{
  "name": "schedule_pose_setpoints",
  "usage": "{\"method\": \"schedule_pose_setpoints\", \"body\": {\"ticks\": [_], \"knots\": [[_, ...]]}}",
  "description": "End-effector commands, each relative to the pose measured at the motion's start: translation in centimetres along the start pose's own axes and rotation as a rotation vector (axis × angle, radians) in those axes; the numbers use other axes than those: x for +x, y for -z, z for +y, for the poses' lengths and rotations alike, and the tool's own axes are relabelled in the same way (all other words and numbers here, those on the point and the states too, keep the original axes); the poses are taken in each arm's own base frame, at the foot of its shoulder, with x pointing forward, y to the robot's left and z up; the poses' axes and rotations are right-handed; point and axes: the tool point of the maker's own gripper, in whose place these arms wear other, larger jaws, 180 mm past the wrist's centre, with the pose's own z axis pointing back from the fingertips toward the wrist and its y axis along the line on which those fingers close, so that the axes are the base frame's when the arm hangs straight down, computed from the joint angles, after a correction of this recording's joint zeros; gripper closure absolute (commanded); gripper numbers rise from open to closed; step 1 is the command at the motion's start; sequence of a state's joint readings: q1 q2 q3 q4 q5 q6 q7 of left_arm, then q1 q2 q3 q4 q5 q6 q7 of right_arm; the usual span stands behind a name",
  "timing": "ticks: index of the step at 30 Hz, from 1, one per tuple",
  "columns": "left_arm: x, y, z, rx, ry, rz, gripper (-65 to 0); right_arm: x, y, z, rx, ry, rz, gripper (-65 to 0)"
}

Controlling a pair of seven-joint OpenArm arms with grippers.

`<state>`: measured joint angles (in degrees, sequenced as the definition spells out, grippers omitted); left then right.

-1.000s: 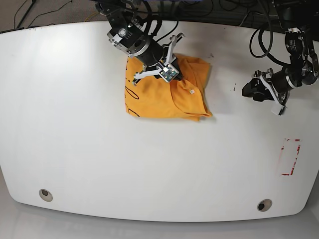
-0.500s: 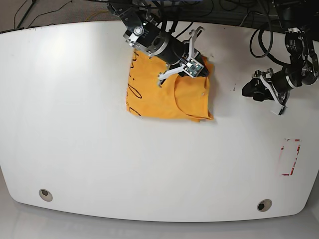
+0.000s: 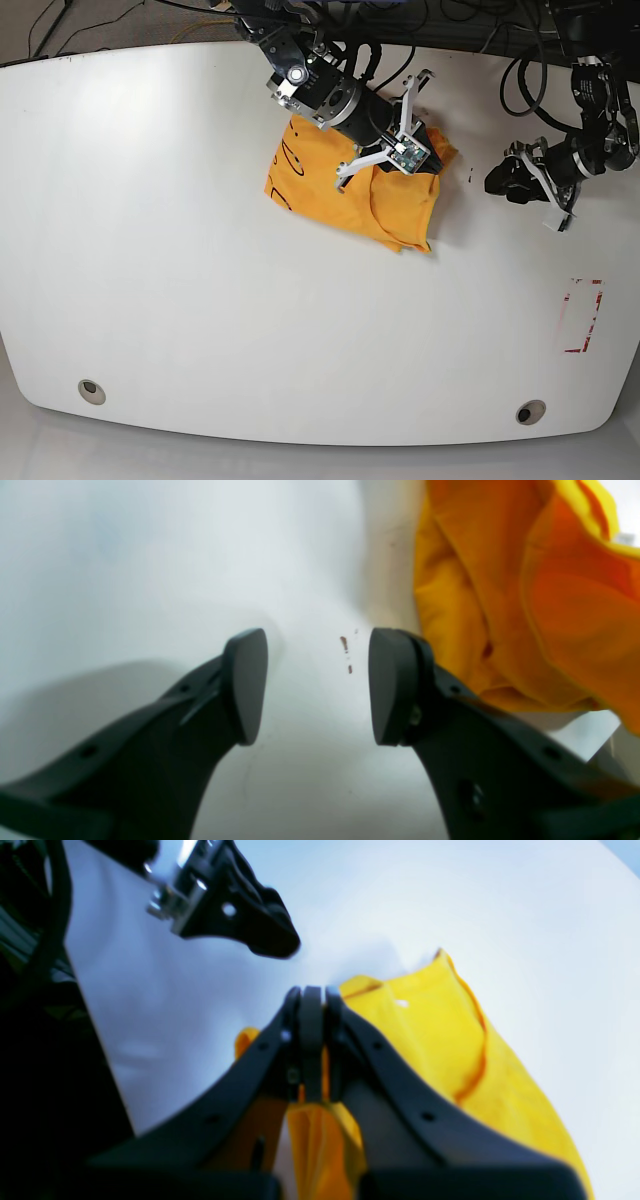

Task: Layout the t-shirt on the table in an organized manner, then fold the t-shirt properly
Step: 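Move both grippers to the folded shirt's edges and grasp them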

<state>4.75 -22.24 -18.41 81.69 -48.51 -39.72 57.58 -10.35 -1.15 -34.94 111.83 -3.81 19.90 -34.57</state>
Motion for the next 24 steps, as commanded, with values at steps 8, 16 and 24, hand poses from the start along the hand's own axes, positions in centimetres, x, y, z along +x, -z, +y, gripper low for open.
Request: {"method": "schedule_pose_setpoints", "body": {"ticks": [8,16,24], "knots": [[1.5,-0.6,0.2,0.002,0.022,-0.041,-30.7,1.9,0.6,0.1,0.011,0.014,-0.067,-30.8],[2.6,-1.0,-0.3,-0.001,0.051,-0.066,-30.7,2.7,0.5,0.0,0.003,0.021,-0.085,-48.8],[6.9,-2.2,-5.0,-0.028,0.277,-0.134,-30.7,0.3,-1.9,-4.0,-0.095,0.011,-0.04,-48.8]]}}
